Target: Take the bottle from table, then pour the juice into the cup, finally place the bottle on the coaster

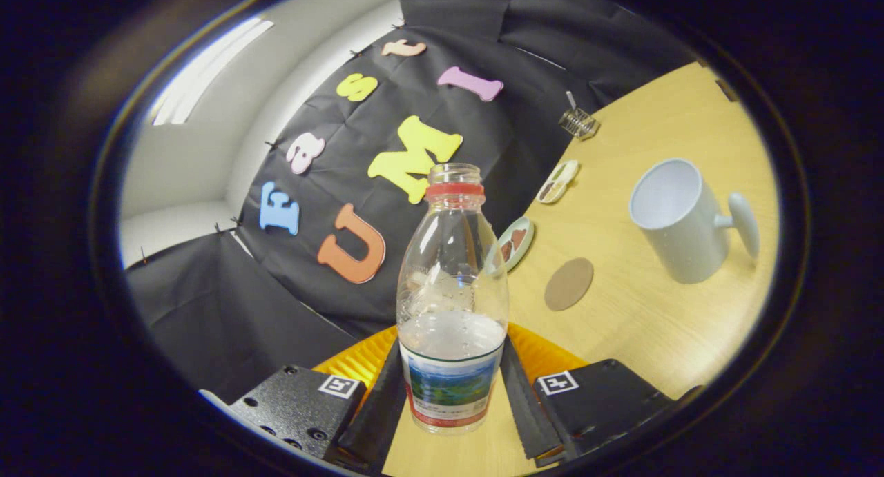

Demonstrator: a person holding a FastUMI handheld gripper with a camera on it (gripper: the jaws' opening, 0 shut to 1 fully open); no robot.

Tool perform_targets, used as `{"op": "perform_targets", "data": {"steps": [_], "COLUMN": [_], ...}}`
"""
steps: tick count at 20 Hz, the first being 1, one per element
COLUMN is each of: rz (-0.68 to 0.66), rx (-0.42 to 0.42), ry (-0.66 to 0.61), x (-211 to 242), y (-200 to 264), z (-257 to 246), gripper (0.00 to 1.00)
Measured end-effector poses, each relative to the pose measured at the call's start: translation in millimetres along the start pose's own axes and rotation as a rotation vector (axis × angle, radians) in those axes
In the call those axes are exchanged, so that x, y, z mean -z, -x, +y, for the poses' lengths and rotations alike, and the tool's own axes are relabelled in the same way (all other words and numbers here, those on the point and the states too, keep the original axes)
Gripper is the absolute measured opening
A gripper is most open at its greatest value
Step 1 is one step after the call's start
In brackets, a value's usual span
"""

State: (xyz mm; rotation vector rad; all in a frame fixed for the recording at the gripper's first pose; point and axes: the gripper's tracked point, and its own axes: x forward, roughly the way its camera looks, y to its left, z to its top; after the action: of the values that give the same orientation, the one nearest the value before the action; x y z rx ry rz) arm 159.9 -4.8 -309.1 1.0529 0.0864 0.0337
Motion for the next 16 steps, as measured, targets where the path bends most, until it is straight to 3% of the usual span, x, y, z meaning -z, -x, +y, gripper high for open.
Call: {"op": "perform_targets", "data": {"steps": [6,16], "rz": [-0.039,-0.097], "rx": [-0.024,-0.067], "ry": [-0.314,-0.582], "x": [-13.5,-40.7], "y": [-4.5,-0.4], "z": [-6.1,12.2], "gripper": [0.78,0.78]}}
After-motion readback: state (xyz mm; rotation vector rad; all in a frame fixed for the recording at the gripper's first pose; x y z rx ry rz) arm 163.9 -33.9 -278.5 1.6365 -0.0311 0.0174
